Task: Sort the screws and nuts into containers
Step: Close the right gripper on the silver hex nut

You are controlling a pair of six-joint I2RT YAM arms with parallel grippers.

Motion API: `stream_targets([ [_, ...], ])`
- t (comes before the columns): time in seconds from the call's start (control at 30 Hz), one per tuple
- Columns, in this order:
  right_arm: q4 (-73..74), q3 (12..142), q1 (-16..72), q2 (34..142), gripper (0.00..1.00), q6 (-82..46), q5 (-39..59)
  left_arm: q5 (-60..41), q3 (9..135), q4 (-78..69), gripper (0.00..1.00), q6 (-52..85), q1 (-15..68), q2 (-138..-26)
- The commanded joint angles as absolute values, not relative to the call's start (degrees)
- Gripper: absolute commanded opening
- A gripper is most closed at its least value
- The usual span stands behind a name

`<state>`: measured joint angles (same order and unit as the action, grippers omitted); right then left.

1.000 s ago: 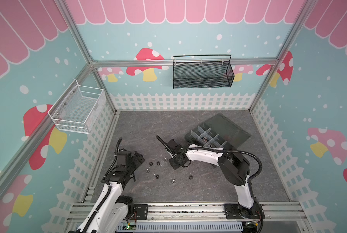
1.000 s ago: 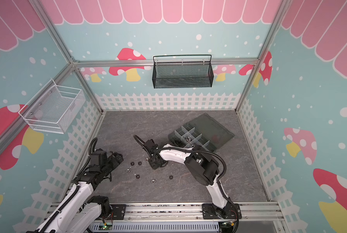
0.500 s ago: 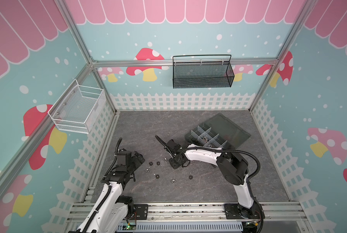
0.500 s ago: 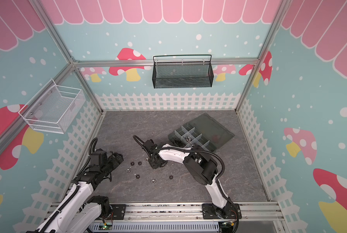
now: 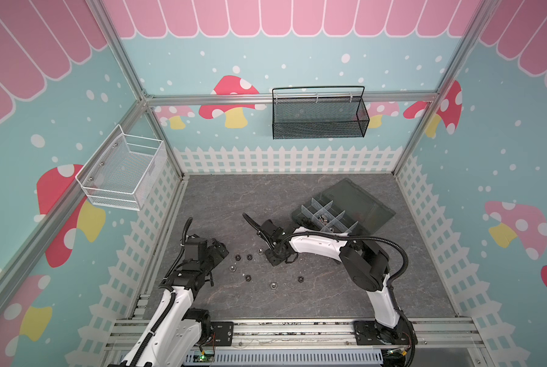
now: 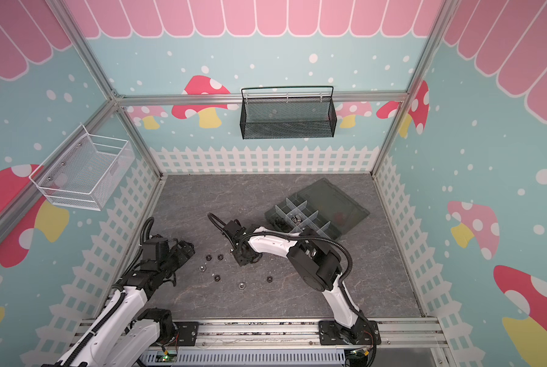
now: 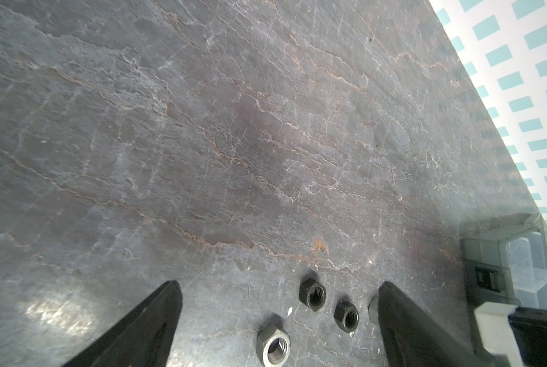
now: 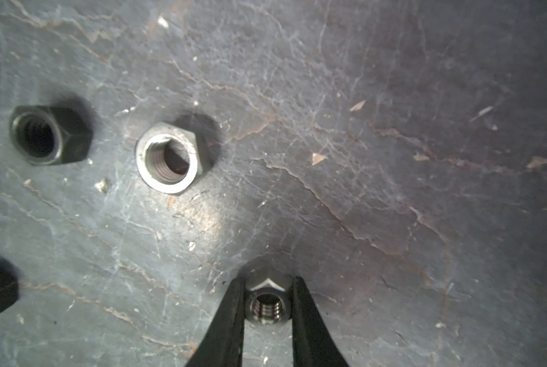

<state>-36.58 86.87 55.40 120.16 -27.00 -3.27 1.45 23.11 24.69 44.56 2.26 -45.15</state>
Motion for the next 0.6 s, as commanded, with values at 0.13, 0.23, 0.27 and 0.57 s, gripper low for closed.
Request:
stream_targets([
  [0.13,-37.5,86.1,55.9,123.7,0.09,-26.2,0.2,2.0,22.3,25.7,0.97,44.4,2.0,-44.6],
  [0.23,-37.4,86.6,55.8,123.4,0.04,-25.8,0.4,1.9,22.4,25.8,0.97,44.2,2.0,-44.5],
  [0.27,-37.4,86.7,55.7,123.3,0.03,-25.8,0.4,1.9,22.4,25.7,0.97,44.3,2.0,-44.4],
  [0.57,-36.8,85.6,54.4,118.0,0.0,-27.0,-2.6,2.0,22.6,25.4,0.97,44.0,2.0,-44.9],
])
